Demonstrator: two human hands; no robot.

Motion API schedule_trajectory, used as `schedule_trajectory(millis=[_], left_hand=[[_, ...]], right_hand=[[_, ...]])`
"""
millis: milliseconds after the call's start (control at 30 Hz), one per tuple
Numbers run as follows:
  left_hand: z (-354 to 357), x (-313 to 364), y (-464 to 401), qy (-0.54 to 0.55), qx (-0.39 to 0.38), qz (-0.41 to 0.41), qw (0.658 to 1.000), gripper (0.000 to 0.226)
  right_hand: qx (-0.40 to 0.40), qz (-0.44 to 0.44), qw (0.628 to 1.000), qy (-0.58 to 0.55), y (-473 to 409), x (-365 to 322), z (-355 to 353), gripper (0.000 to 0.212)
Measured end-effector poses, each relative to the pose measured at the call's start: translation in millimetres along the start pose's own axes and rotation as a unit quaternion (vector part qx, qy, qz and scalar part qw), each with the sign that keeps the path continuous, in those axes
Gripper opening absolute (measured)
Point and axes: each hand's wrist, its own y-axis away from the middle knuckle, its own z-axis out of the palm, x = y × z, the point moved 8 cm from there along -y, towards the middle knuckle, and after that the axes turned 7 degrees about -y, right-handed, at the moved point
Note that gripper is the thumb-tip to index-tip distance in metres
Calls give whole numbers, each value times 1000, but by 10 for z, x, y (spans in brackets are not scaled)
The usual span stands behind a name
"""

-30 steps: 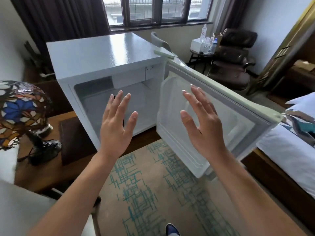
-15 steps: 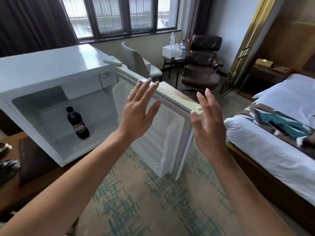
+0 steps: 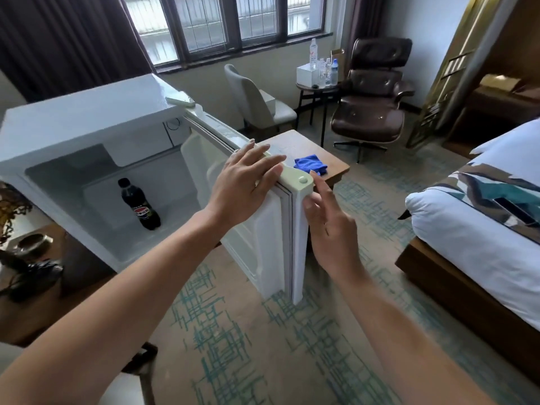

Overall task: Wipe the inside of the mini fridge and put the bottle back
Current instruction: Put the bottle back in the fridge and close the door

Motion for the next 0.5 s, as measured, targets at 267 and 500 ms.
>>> schedule_trajectory(millis=[267,500], left_hand=[[-293,-115,264,-12,-54,-40,998,48],[-563,-345,590,-23,-136,-115,984,49]], right_hand=[[-116,-7,986,-119,99,4,364,55],[-164,-72,970,-165,201,-225,679,55]])
